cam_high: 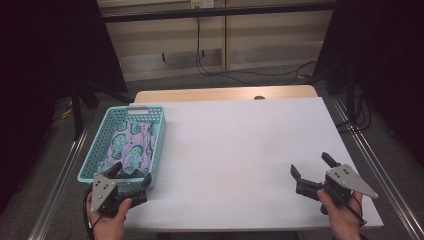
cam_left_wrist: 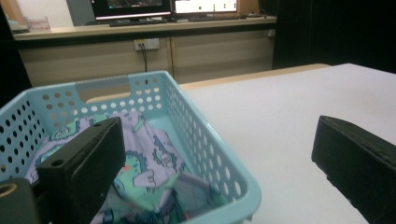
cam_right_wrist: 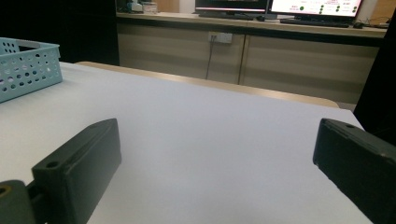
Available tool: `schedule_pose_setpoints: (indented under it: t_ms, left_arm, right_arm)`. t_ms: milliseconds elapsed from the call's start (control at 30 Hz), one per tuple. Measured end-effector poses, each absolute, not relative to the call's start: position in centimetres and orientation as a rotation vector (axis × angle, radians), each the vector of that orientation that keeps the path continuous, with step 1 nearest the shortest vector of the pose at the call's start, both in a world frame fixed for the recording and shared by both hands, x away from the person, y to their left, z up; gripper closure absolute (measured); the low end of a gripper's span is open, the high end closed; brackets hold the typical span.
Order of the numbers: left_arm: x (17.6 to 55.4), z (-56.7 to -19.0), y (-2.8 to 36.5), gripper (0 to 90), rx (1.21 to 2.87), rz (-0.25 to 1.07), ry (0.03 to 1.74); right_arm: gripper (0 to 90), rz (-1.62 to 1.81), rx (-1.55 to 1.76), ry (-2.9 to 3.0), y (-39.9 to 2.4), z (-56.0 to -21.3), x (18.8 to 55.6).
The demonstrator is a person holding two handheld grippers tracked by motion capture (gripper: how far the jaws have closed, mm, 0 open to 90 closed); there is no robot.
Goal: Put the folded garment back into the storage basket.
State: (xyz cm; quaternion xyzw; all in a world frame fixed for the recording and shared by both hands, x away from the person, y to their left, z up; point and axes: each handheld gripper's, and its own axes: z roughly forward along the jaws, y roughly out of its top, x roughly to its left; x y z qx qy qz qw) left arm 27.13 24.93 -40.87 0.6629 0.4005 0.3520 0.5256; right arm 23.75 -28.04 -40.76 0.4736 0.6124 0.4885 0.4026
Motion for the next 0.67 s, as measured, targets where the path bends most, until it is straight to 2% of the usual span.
schedule_pose_setpoints:
  t_ms: [133,333,667]
  left_arm:
    - [27.0,-41.5,24.8,2.7,1.619,0.852,0.967]
    - [26.8,-41.3,25.1,2.7,1.583,0.906,0.987]
    - [27.2,-41.4,24.8,2.6,1.582,0.870,0.983]
  right_arm:
    - [0.8,1.215,1.203,1.535,-28.4,-41.2,23.0]
    - [0.7,1.192,1.209,1.524,-28.8,-41.8,21.9]
    - [0.7,1.201,1.208,1.510,-28.5,-41.9,21.9]
